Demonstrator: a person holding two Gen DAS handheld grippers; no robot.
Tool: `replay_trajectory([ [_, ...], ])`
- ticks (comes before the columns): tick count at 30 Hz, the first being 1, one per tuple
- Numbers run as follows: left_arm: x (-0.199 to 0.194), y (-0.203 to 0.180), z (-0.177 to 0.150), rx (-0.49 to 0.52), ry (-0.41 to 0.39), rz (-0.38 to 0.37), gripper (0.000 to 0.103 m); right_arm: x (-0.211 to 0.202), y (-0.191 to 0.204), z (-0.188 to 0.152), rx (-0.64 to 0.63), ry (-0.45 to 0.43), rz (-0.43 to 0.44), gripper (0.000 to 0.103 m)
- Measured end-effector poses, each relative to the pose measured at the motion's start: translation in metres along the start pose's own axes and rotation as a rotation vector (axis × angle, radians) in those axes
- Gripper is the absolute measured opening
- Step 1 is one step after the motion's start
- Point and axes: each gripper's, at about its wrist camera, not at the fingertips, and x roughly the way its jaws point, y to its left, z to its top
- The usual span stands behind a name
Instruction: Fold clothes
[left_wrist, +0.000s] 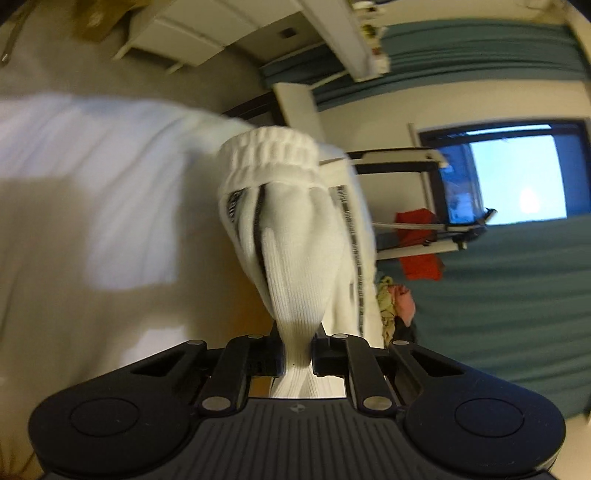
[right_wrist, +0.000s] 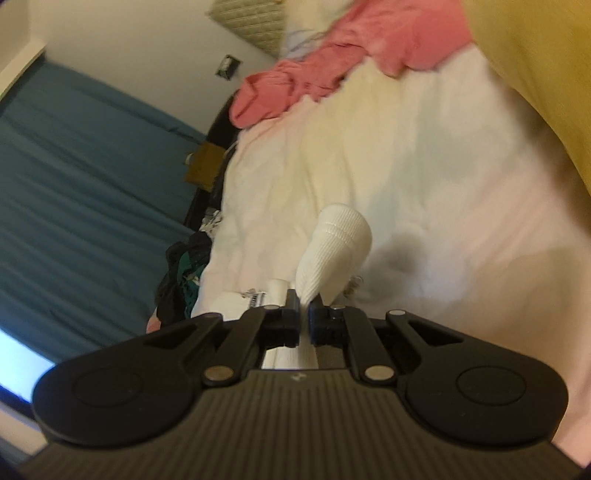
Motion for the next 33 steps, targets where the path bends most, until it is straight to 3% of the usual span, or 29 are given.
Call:
replay_trajectory([
  [5, 0.028, -0.057, 0.021, 0.057, -0.002, -0.017, 0.013, 0.036, 0.06, 0.011, -0.087, 0.007, 0.027, 0.008],
  [8, 0.078, -0.111, 0.035, 0.12, -0.023, 0.002, 0.013, 0.089, 0.108, 0.004, -0.166, 0.006, 0.014, 0.008],
  [13, 0.198, -0.172, 0.047, 0.182, -0.06, 0.101, 0.014, 0.186, 0.177, -0.03, -0.343, -0.03, -0.053, 0.008],
  [17, 0.3, -0.183, 0.063, 0.177, -0.061, 0.188, 0.014, 0.263, 0.203, -0.061, -0.444, -0.061, -0.127, 0.007],
  [21, 0.374, -0.185, 0.065, 0.247, -0.041, 0.287, 0.016, 0.317, 0.199, -0.087, -0.515, -0.041, -0.219, 0.008],
  [26, 0.382, -0.183, 0.063, 0.316, -0.006, 0.28, 0.022, 0.33, 0.186, -0.097, -0.519, -0.017, -0.212, 0.01],
  [29, 0.357, -0.18, 0.063, 0.35, -0.001, 0.26, 0.031, 0.316, 0.187, -0.09, -0.497, 0.015, -0.186, 0.012],
  [31, 0.333, -0.181, 0.061, 0.387, -0.019, 0.244, 0.049, 0.299, 0.185, -0.084, -0.454, 0.033, -0.166, 0.015],
  [33, 0.304, -0.182, 0.058, 0.413, -0.022, 0.213, 0.054, 0.273, 0.179, -0.078, -0.394, 0.056, -0.13, 0.037],
])
